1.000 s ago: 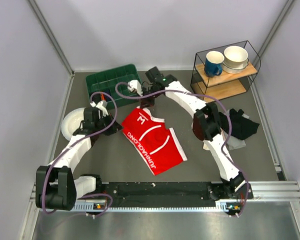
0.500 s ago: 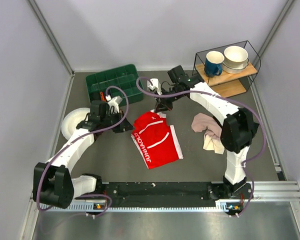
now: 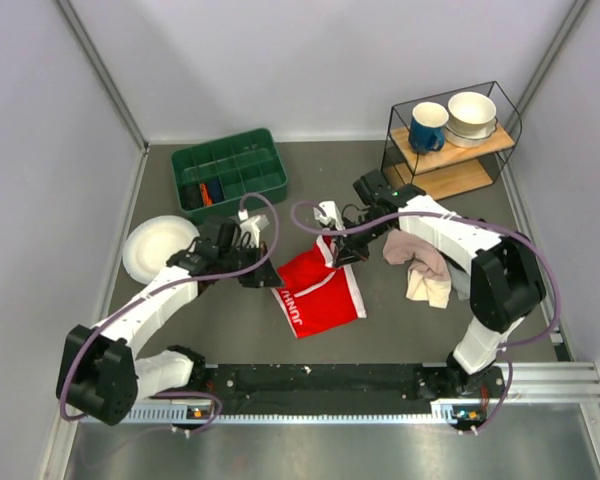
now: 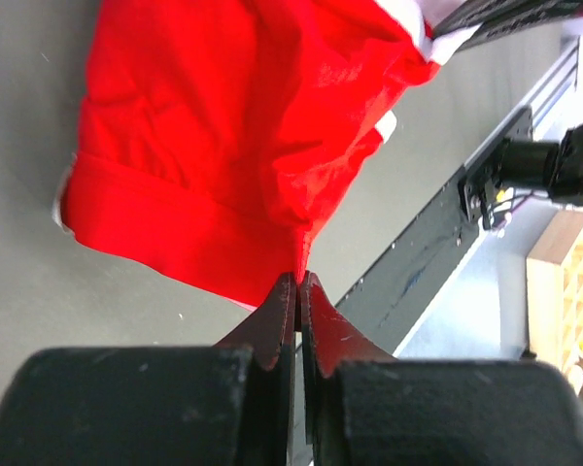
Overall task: Roll the underwear
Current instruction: Flatten out the underwear at the center of the board.
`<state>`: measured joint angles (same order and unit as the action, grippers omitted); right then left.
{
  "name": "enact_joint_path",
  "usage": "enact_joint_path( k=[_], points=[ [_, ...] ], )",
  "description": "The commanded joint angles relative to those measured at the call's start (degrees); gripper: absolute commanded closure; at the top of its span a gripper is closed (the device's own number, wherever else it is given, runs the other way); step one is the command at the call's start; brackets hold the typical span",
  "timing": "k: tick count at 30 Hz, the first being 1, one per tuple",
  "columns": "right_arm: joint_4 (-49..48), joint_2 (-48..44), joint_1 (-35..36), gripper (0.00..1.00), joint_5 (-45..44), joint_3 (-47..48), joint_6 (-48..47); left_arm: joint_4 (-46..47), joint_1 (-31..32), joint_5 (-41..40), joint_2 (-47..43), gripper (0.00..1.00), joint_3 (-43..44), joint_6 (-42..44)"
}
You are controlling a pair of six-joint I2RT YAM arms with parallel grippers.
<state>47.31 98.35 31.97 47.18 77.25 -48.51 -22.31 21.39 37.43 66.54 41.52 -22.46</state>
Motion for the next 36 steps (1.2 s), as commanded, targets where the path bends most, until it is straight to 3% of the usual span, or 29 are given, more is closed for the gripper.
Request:
enact_joint_path(
  k=[1,15,29,30,31,34,36],
  points=[
    [-0.8,-3.8,-0.8,1.00,1.2,-4.8,-3.1,2.4,3.2,0.0,0.3,1.00,-3.6,-1.5],
    [-0.8,-5.5,-0.8,1.00,0.8,-14.4,-4.8,8.3,12.7,-4.0,8.2,1.00,-6.8,-5.8],
    [-0.4,-4.0,-0.7,1.00,-2.1,-17.7,-6.6,8.9,14.6,-4.9,10.5,1.00,-8.3,-6.1],
    [-0.3,-3.9,-0.7,1.00,-2.4,-17.9,-6.8,9.0,14.6,-5.0,10.7,0.97,-8.4,-6.2],
    [0.6,-3.7,-0.7,0.98,-2.5,-18.2,-7.0,8.9,14.6,-4.9,11.1,0.87,-8.3,-6.2],
    [3.0,-3.9,-0.8,0.86,-3.1,-18.5,-9.3,9.0,14.8,-3.6,10.2,0.72,-8.3,-6.3],
    [6.1,-4.7,-0.7,0.73,-2.6,-18.5,-11.0,8.1,14.8,-3.9,8.7,0.65,-8.2,-6.5]
  ],
)
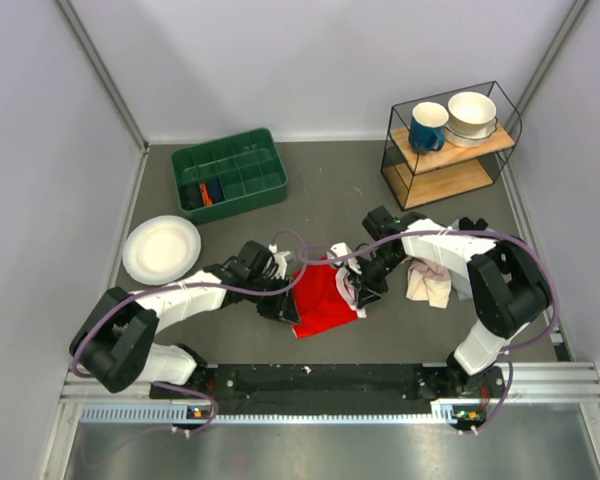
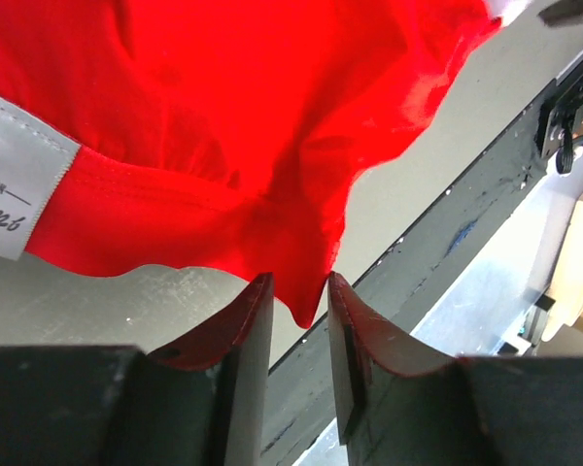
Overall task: Roll the underwear
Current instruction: Flatten out the underwear at the center of the board.
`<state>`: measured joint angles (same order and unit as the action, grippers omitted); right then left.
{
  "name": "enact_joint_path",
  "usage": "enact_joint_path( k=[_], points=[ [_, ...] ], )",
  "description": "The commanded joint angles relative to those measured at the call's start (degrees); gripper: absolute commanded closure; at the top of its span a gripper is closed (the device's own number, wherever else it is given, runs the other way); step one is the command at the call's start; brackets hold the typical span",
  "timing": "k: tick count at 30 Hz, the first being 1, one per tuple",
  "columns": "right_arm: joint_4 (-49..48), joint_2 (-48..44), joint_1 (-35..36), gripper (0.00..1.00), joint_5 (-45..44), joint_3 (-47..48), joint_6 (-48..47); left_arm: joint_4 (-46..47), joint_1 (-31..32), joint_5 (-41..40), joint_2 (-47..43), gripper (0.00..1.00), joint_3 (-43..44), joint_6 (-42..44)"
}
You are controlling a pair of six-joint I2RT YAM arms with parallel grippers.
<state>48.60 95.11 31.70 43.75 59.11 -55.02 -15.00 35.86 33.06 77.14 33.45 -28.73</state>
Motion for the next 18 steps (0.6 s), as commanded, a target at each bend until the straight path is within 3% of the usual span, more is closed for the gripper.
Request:
enact_joint_path(
  k=[1,2,7,10,13,18],
  points=[
    [6.0,-1.9,-0.5,0.70,1.1,0.0,-4.9,0.2,0.4,0.3,-4.0,0.62,-0.1,-0.2],
    [8.2,-2.3,-0.5,0.65,1.4,0.4,-5.4,-0.3,0.4,0.2,-5.3,0.56,-0.1,-0.3],
    [11.2,-3.3,-0.7,0.61,4.1,5.6,-3.8,-4.3,0.1,-4.7,-13.1,0.51,1.7,0.1],
    [10.7,0.1,-0.7,0.67,6.9,10.7,0.2,-3.6,-0.3,-8.3,-15.0,0.50,2.1,0.0],
    [8.4,4.0,-0.8,0.82,9.2,16.6,6.7,-2.0,-1.0,-9.2,-12.8,0.53,2.8,0.1],
    [3.6,12.5,-0.2,0.83,7.2,24.0,18.5,2.4,-1.8,-8.9,-5.5,0.58,5.2,0.0]
  ],
)
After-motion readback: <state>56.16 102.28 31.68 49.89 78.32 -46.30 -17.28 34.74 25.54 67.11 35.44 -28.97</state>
